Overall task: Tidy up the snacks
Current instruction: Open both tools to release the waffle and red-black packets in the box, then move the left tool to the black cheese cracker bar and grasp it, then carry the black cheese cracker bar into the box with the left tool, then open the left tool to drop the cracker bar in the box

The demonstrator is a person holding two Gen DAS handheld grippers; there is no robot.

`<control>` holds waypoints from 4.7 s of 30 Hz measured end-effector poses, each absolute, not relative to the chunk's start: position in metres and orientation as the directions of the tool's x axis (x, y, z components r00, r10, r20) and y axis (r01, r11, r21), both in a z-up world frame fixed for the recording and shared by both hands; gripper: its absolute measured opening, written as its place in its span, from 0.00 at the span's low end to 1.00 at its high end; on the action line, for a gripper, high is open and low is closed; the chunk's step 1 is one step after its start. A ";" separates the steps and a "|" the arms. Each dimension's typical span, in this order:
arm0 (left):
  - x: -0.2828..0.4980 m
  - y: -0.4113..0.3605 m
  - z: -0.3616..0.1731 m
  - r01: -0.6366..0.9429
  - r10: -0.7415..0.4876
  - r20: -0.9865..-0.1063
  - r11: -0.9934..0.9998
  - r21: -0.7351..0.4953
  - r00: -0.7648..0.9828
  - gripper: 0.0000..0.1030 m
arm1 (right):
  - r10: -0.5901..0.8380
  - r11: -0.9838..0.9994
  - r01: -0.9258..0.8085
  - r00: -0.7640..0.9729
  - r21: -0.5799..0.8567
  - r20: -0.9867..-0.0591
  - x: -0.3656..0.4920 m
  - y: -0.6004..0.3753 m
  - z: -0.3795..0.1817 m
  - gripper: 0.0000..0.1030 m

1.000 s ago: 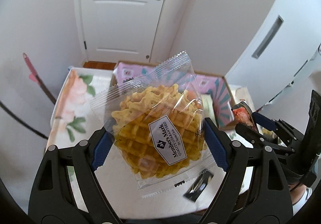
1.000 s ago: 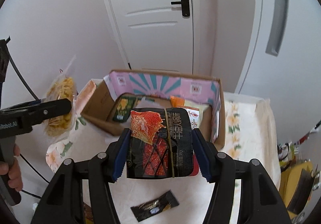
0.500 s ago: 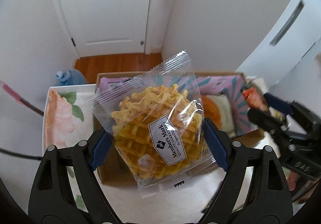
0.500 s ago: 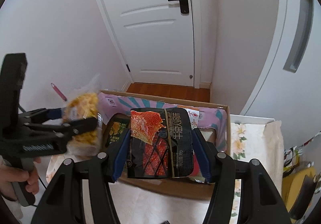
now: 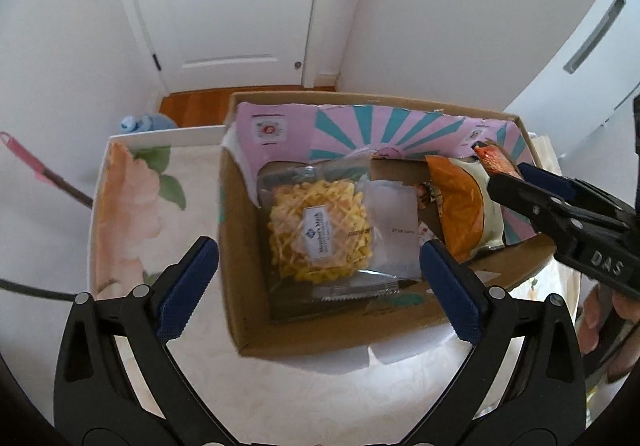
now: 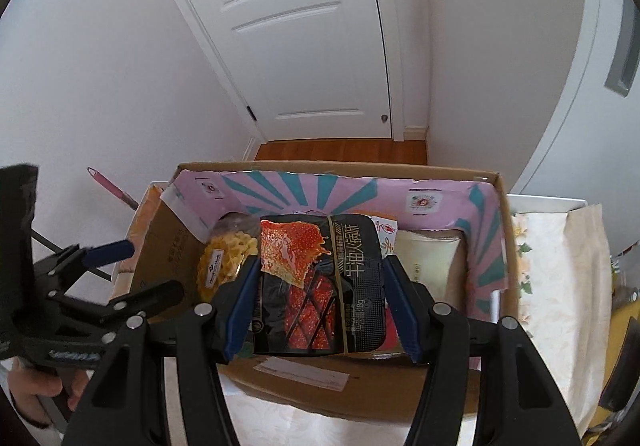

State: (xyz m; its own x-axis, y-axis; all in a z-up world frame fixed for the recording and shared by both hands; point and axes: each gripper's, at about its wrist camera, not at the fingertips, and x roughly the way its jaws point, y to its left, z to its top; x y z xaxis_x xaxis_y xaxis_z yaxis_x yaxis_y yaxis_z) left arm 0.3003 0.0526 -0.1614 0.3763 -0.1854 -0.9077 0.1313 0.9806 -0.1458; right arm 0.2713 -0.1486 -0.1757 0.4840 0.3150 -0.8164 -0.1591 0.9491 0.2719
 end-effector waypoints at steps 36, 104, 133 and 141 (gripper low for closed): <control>0.182 -0.001 -0.089 0.187 -0.163 -0.811 0.980 -0.067 0.562 0.97 | 0.296 0.953 -0.150 0.637 0.262 -0.711 0.170 -0.236 -0.120 0.89; 0.174 -0.063 -0.127 0.424 -0.313 -0.833 0.900 -0.106 0.456 0.28 | 0.358 0.933 -0.264 0.599 0.246 -0.716 0.098 -0.262 -0.180 0.89; 0.326 -0.017 -0.156 0.471 -0.236 -0.877 0.882 -0.012 0.419 1.00 | 0.253 0.961 -0.075 0.630 0.267 -0.734 0.226 -0.194 -0.147 0.89; 0.301 -0.009 -0.132 0.421 -0.213 -0.855 0.907 0.008 0.474 1.00 | 0.252 0.961 -0.067 0.621 0.270 -0.742 0.212 -0.195 -0.146 0.89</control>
